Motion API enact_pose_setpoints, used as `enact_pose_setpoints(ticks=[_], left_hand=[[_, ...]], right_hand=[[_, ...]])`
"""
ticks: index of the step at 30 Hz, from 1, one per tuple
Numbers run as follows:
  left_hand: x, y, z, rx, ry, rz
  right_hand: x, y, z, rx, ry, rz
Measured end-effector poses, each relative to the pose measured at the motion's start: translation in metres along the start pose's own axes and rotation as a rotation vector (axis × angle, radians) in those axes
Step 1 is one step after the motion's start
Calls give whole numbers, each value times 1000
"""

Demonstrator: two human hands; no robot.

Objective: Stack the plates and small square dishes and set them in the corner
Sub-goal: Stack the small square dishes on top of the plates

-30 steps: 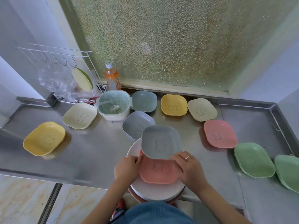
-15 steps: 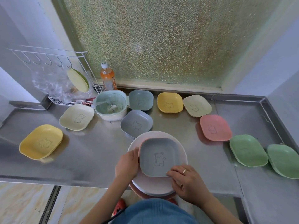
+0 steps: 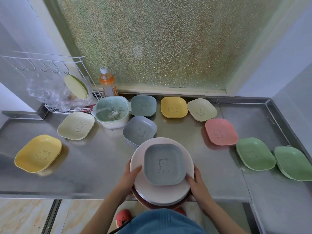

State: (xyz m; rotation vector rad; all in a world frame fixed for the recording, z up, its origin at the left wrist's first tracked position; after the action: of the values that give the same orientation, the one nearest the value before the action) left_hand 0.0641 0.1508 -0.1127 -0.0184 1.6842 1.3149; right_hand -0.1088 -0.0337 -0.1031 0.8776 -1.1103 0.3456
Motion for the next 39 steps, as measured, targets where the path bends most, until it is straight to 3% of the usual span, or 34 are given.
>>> enact_pose_setpoints(ticks=[9,16,29,32,36,37,39], left_hand=[[-25,-4,-41,85,70,-24],[-58,-25,-77,55,64,-59],[-73,-43,-93,-54,134,-56],[-75,-37,-85,-194,112,-124],[-98,9,-62,-714,-281,-365],[-108,17,-67,-742,-392,-406],[-121,12,-88,-649,-607,-398]], right_hand=[[20,-12,34,-82,-14,110],[23,-67,75,-117,22,107],[39,-101,86,-45,47,133],[39,-103,112,-118,149,133],[43,-109,166,-288,468,243],[40,-113,171,-267,594,254],[30,-124,171,-167,786,235]])
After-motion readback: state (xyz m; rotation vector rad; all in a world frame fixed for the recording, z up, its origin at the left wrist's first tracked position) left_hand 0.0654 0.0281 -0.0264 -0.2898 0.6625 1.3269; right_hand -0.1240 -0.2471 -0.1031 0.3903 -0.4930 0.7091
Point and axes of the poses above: each hand's wrist, its own y-axis away from the middle knuckle, its own z-axis out of the back of the hand, x = y × z, the point moved 8 cm from there along -y, towards the middle knuckle, and after that the axes turned 4 degrees about z, right-handed, at the moved point
